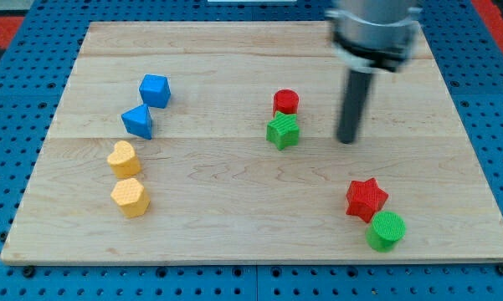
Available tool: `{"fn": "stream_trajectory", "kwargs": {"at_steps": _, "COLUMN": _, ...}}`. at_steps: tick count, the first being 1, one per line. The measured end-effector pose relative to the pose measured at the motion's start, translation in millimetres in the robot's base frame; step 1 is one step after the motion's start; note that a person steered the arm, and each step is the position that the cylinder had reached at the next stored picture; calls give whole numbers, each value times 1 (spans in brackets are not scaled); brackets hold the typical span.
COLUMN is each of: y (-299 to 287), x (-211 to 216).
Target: Push the red star below the green star
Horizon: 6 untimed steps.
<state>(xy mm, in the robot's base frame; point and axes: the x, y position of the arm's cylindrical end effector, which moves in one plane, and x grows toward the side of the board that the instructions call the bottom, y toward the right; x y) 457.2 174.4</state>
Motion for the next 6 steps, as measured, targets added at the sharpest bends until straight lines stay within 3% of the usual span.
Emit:
{"fn": "stream_trajectory", "kwargs": {"at_steps": 1, "y": 57, "x": 75}}
{"fn": "stream_trajectory", "kwargs": {"at_steps": 2, "y": 19, "x": 115}}
{"fn": "stream_trajectory", "kwargs": {"at_steps": 4, "y": -71, "x": 65}}
{"fn": "stream_trajectory", "kwargs": {"at_steps": 5, "y": -77, "x": 71}}
{"fn": "stream_trajectory", "kwargs": {"at_steps": 6, "y": -70, "x": 105}}
